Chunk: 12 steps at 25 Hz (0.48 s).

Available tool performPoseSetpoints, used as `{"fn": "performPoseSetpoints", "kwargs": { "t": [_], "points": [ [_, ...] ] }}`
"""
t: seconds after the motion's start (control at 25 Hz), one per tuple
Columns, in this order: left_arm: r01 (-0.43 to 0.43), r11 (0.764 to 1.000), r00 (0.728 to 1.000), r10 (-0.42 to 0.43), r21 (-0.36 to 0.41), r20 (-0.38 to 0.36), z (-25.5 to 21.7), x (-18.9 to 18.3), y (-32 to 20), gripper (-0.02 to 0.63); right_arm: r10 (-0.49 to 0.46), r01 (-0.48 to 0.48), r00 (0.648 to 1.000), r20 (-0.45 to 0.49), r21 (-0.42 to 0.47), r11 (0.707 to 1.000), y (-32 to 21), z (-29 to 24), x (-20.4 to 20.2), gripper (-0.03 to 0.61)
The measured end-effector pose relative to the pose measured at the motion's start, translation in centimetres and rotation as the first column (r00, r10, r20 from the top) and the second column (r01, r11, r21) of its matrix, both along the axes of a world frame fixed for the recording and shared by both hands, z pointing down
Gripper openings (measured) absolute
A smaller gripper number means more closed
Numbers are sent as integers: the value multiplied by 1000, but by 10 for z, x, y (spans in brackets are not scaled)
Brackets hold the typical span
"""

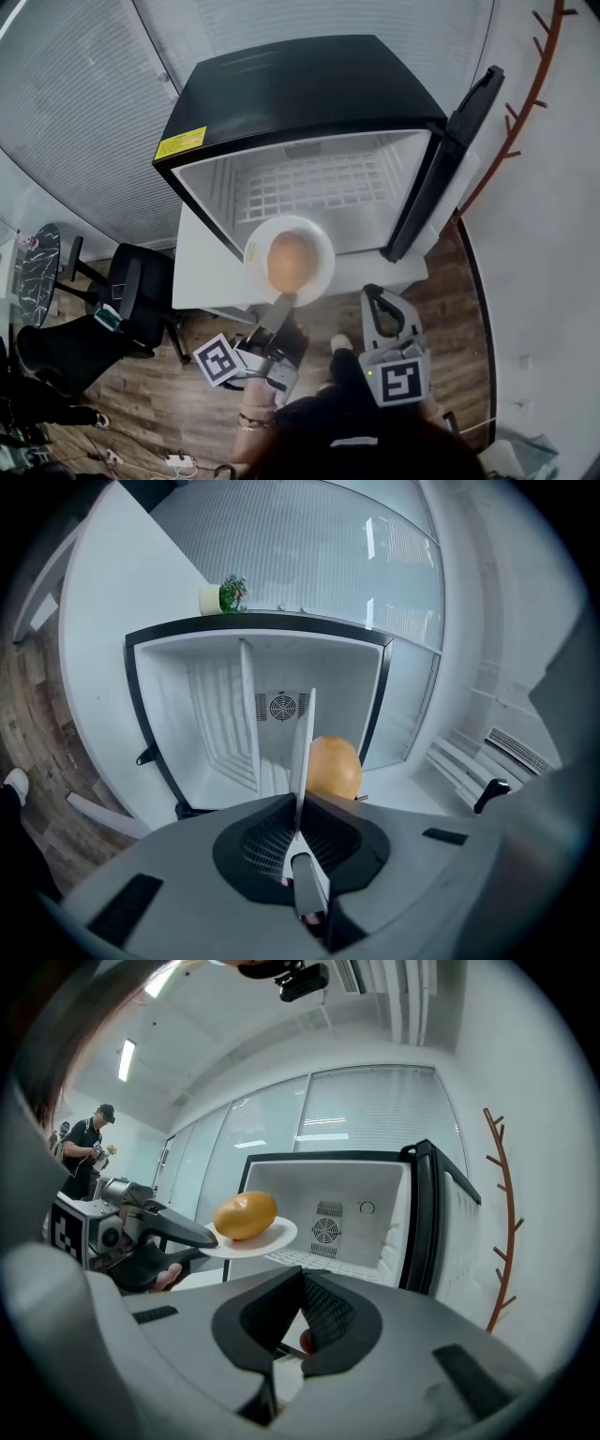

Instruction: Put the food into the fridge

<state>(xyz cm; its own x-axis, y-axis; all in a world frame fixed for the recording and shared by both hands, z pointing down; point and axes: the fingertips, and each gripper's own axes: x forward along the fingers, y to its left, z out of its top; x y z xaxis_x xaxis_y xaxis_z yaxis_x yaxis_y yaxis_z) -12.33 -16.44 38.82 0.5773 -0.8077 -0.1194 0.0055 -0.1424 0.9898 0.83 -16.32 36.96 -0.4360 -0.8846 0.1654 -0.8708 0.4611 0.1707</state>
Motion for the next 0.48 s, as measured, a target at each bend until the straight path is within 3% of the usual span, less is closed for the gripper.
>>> {"fn": "performPoseSetpoints", "kwargs": {
  "t": [0.48],
  "points": [
    [-6,999,1000,6,-34,12,13,10,-48,17,10,-10,1000,18,-8,1000,-41,8,12,2]
  ]
}}
